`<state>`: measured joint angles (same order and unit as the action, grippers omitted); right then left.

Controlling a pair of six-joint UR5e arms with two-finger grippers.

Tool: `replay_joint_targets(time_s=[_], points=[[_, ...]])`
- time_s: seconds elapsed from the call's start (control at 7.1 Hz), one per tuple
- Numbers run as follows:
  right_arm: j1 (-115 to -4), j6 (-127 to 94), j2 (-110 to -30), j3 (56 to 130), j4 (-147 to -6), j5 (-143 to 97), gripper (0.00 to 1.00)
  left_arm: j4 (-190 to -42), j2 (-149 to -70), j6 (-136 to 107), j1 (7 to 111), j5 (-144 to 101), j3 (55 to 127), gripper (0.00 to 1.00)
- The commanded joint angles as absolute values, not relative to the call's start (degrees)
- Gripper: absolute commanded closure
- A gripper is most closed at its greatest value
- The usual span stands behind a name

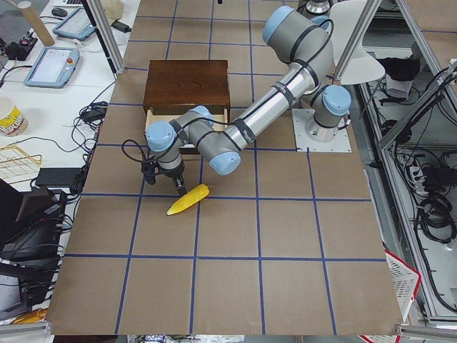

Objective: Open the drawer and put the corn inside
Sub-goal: 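Lower the left gripper onto the yellow corn and grasp it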

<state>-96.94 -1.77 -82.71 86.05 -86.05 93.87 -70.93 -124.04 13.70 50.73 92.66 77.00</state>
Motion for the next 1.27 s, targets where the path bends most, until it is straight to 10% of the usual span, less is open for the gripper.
replay_joint_targets(time_s=[0.0,0.42,0.7,0.99,1.13], points=[[-96.94,-1.76,-82.71,86.04,-86.04,93.87,0.00,-69.88,-125.50,9.23,50.71,97.36,78.30,0.00],[-96.94,-1.76,-82.71,86.04,-86.04,93.87,0.00,-69.26,-128.14,8.44,50.71,98.44,78.75,0.00],[-96.94,-1.76,-82.71,86.04,-86.04,93.87,0.00,-69.26,-129.72,6.61,50.71,98.26,78.49,0.23],[-96.94,-1.85,-82.71,86.04,-86.04,93.87,0.00,-69.35,-130.25,6.24,50.71,98.09,78.49,0.94],[-96.94,-1.76,-82.71,86.04,-86.04,93.87,0.00,-69.52,-130.17,6.15,50.71,97.91,78.40,1.00]])
